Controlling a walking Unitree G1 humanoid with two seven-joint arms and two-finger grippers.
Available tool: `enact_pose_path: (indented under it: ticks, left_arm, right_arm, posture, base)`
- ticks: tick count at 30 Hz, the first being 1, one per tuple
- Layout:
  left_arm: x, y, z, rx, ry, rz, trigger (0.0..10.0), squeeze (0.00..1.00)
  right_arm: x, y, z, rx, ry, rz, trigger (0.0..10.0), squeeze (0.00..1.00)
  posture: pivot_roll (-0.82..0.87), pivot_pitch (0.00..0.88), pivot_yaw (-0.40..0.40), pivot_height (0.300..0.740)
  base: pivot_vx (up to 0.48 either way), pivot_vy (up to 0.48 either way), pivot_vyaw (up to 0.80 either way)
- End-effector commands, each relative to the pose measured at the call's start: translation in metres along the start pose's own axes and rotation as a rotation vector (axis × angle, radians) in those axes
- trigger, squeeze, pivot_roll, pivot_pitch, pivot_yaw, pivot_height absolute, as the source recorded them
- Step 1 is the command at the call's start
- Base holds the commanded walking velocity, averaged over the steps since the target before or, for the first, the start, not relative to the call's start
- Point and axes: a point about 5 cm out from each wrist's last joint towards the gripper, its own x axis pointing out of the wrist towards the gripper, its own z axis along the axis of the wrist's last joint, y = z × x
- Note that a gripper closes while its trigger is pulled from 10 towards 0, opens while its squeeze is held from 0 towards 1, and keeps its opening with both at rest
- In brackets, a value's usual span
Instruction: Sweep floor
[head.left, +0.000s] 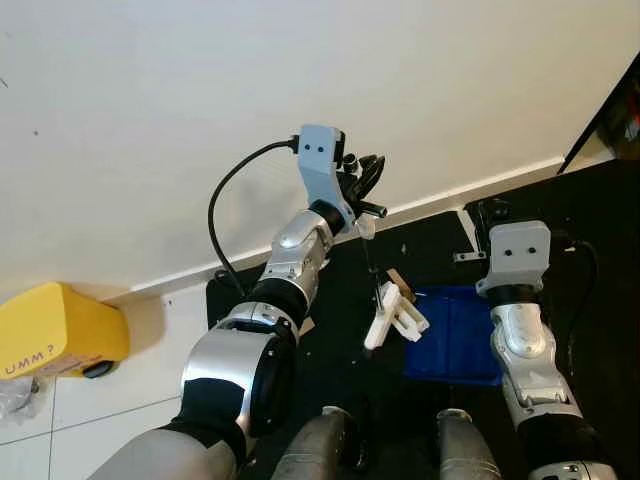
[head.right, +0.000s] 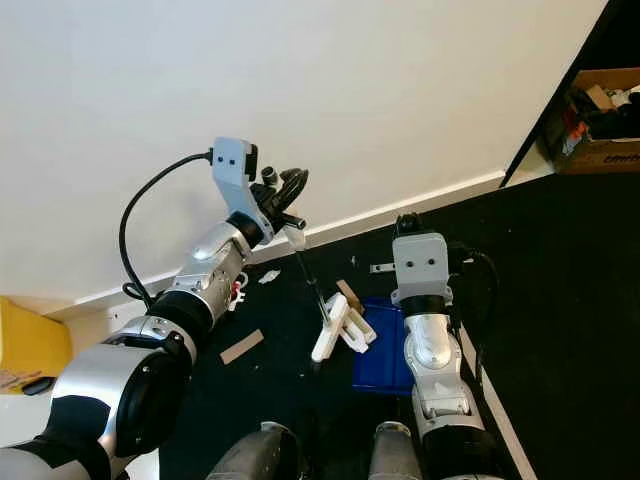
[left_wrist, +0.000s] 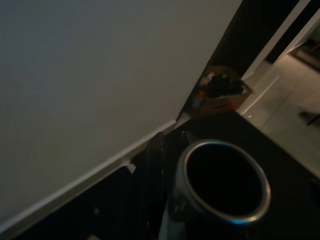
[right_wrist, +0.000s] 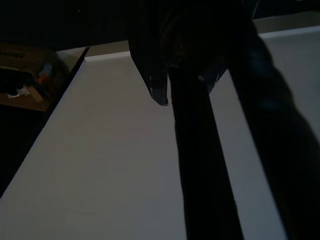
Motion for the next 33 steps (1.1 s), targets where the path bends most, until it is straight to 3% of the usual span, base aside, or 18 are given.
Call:
enact_pose_path:
  ticks: [1,4,5,9,13,17,18,19,20,21,22,23,24,27,28,33]
  left_arm:
    - [-0.006,0.003,-0.008,-0.141,-0.007,0.002,10.0,0.00]
    - [-0.005,0.002,-0.003,-0.167,-0.032,-0.017,10.0,0.00]
    - [-0.007,-0.001,0.007,-0.199,-0.068,-0.080,10.0,0.00]
    - [-0.013,-0.005,0.016,-0.192,-0.074,-0.149,10.0,0.00]
    - [-0.034,-0.009,0.054,-0.114,-0.085,-0.272,10.0,0.00]
    - [-0.048,0.003,0.089,0.023,-0.103,-0.248,10.0,0.00]
    - [-0.048,0.003,0.089,0.023,-0.103,-0.248,10.0,0.00]
    - [-0.051,0.007,0.097,0.052,-0.109,-0.234,10.0,0.00]
    - [-0.059,0.019,0.118,0.172,-0.084,-0.164,10.0,0.00]
    - [-0.059,0.019,0.118,0.172,-0.084,-0.164,10.0,0.00]
    - [-0.063,0.025,0.128,0.224,-0.088,-0.110,10.0,0.00]
    - [-0.073,0.039,0.141,0.274,-0.087,0.017,10.0,0.00]
    - [-0.076,0.043,0.145,0.290,-0.086,0.062,10.0,0.00]
    - [-0.082,0.051,0.149,0.320,-0.066,0.148,10.0,0.00]
    - [-0.088,0.059,0.147,0.369,-0.011,0.241,10.0,0.00]
    - [-0.105,0.074,0.141,0.425,0.093,0.393,10.0,0.00]
  right_arm:
    - [-0.005,0.026,-0.004,0.126,0.029,0.043,10.0,0.00]
    - [-0.004,0.027,-0.005,0.129,0.029,0.047,10.0,0.00]
    - [-0.001,0.030,-0.005,0.134,0.030,0.055,10.0,0.00]
    - [0.001,0.032,-0.006,0.138,0.030,0.062,10.0,0.00]
    - [0.005,0.035,-0.006,0.142,0.025,0.077,10.0,0.00]
    - [0.008,0.036,-0.005,0.147,0.013,0.079,10.0,0.00]
    - [0.008,0.036,-0.005,0.147,0.013,0.079,10.0,0.00]
    - [0.009,0.036,-0.005,0.148,0.010,0.079,10.0,0.00]
    - [0.011,0.036,-0.001,0.154,-0.011,0.080,10.0,0.00]
    - [0.011,0.036,-0.001,0.154,-0.011,0.080,10.0,0.00]
    - [0.012,0.037,0.001,0.159,-0.021,0.080,10.0,0.00]
    - [0.013,0.038,0.005,0.174,-0.042,0.082,10.0,0.00]
    - [0.013,0.039,0.007,0.179,-0.050,0.083,10.0,0.00]
    - [0.014,0.040,0.010,0.190,-0.065,0.085,10.0,0.00]
    - [0.014,0.041,0.013,0.200,-0.079,0.083,10.0,0.00]
    - [0.013,0.033,0.018,0.228,-0.102,0.032,10.0,0.00]
  posture:
    - [-0.02,0.409,0.232,0.740]
    - [-0.01,0.388,0.229,0.740]
    - [0.01,0.366,0.227,0.740]
    - [0.02,0.348,0.225,0.740]
    - [0.04,0.304,0.227,0.740]
    - [0.05,0.270,0.226,0.740]
    - [0.05,0.270,0.226,0.740]
    - [0.05,0.270,0.226,0.740]
    - [0.05,0.254,0.224,0.740]
    - [0.05,0.254,0.224,0.740]
    - [0.05,0.239,0.221,0.740]
    - [0.05,0.218,0.218,0.740]
    - [0.05,0.218,0.218,0.740]
    - [0.05,0.211,0.217,0.740]
    - [0.05,0.199,0.213,0.740]
    - [0.05,0.167,0.208,0.740]
  base:
    - [0.000,0.000,0.00]
    - [0.000,0.000,0.00]
    - [0.000,0.000,0.00]
    - [0.000,0.000,0.00]
    - [0.000,0.000,0.00]
    - [0.000,0.000,0.00]
    - [0.000,0.000,0.00]
    - [0.000,0.000,0.00]
    - [0.000,0.000,0.00]
    - [0.000,0.000,0.00]
    - [0.000,0.000,0.00]
    - [0.000,0.000,0.00]
    - [0.000,0.000,0.00]
    - [0.000,0.000,0.00]
    - [0.000,0.000,0.00]
    - [0.000,0.000,0.00]
